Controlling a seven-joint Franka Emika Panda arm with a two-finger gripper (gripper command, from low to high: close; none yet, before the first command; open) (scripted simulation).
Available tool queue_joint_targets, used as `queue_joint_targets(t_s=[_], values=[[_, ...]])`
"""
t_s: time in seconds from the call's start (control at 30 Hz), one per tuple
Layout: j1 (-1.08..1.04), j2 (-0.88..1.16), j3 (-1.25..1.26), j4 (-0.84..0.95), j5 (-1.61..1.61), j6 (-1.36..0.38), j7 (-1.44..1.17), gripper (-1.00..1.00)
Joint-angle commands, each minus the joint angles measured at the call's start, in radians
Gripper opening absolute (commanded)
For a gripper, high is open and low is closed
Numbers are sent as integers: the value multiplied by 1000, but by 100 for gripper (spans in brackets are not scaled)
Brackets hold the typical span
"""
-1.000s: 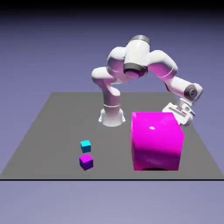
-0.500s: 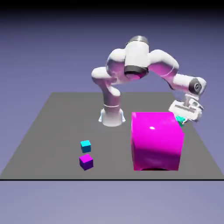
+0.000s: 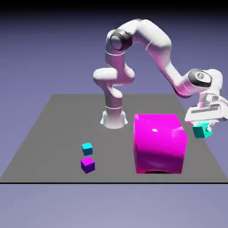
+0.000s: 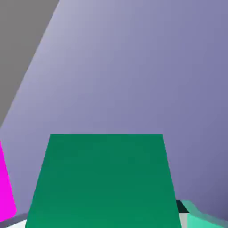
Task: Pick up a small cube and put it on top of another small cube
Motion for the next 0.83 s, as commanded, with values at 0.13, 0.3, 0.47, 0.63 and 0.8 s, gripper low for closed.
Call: queue_joint_targets(t_s=[0.13, 0.3, 0.47, 0.63, 0.8], values=[[-44, -130, -181, 15, 37, 134, -104, -100], [-104, -67, -363, -143, 238, 37, -131, -100], [-163, 2, -539, -304, 439, -67, -154, -100], [-188, 57, -611, -316, 378, 21, -129, -100], [-190, 66, -616, -316, 369, 30, -123, 100]])
